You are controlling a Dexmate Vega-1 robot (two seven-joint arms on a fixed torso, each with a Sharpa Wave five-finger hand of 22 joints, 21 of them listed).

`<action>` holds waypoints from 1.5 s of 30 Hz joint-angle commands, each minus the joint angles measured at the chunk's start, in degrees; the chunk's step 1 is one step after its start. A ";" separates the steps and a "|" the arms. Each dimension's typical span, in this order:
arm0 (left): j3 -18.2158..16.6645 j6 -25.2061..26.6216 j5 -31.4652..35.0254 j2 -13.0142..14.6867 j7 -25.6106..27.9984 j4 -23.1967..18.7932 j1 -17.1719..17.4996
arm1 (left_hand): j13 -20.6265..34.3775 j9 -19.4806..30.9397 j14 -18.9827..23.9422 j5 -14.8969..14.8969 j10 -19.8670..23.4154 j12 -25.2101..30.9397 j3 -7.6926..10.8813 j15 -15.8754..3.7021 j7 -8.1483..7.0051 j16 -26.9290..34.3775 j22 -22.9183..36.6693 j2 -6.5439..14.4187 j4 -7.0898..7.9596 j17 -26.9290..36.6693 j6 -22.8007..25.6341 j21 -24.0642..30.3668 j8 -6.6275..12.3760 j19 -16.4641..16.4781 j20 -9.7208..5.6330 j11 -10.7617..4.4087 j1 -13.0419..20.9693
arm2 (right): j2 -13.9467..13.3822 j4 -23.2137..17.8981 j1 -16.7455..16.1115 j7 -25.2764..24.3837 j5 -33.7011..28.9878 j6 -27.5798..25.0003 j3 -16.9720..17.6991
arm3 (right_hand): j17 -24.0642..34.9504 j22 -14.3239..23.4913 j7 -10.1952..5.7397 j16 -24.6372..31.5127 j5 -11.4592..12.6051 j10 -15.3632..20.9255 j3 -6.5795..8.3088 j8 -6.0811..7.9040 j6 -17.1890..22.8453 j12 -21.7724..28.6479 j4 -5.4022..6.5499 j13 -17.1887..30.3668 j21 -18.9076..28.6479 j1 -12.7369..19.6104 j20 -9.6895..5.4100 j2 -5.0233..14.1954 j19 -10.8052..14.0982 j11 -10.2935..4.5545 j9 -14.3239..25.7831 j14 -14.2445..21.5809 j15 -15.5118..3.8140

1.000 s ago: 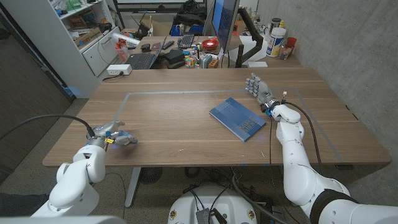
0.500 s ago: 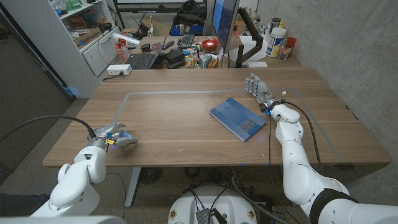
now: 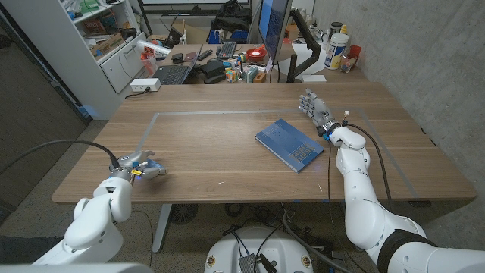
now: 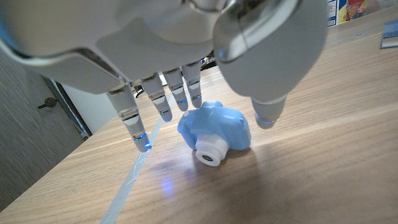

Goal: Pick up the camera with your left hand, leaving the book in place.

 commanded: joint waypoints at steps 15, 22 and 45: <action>4.39 3.56 -4.46 4.49 2.79 0.77 -2.80 | 0.20 0.13 1.27 -0.03 1.10 0.13 -0.07 0.11 -0.07 -0.06 0.20 0.00 -0.22 0.10 1.05 -0.04 -0.08 1.34 -0.06 -0.22 1.36 | -0.13 0.59 0.27 0.15 0.22 0.43 0.20 | 0.25 0.28 -0.29 -0.04 0.14 0.42 -0.28 0.12 0.09 0.00 -0.14 0.32 -0.45 0.25 -0.53 0.68 0.79 -0.05 0.13 0.42 0.00; 5.72 3.57 -5.02 4.42 6.35 1.23 -3.01 | 0.25 0.14 3.03 0.03 2.97 0.64 0.21 -0.59 -0.59 0.37 0.23 0.49 -0.88 0.13 2.57 0.19 0.38 3.18 -0.23 -1.42 3.16 | -0.17 0.56 0.27 0.36 0.25 0.47 0.15 | 0.25 0.29 -0.25 0.06 0.15 0.52 -0.31 0.10 0.05 0.04 -0.17 0.32 -0.53 0.24 -0.50 0.69 0.96 -0.14 0.13 0.70 -0.01; 6.39 2.94 -7.45 3.91 13.28 1.15 -2.58 | 1.46 0.39 15.40 -4.91 13.19 2.76 5.67 -5.65 -2.45 2.90 0.01 7.40 -4.22 1.22 15.49 3.56 3.24 19.90 -4.10 -3.23 20.83 | -0.16 0.09 -0.31 0.85 0.58 0.00 0.50 | 0.29 0.31 -0.35 0.35 0.15 0.64 -0.49 0.10 0.00 0.08 -0.19 0.32 -0.74 0.09 -0.38 0.73 1.88 -0.27 0.12 1.76 -0.10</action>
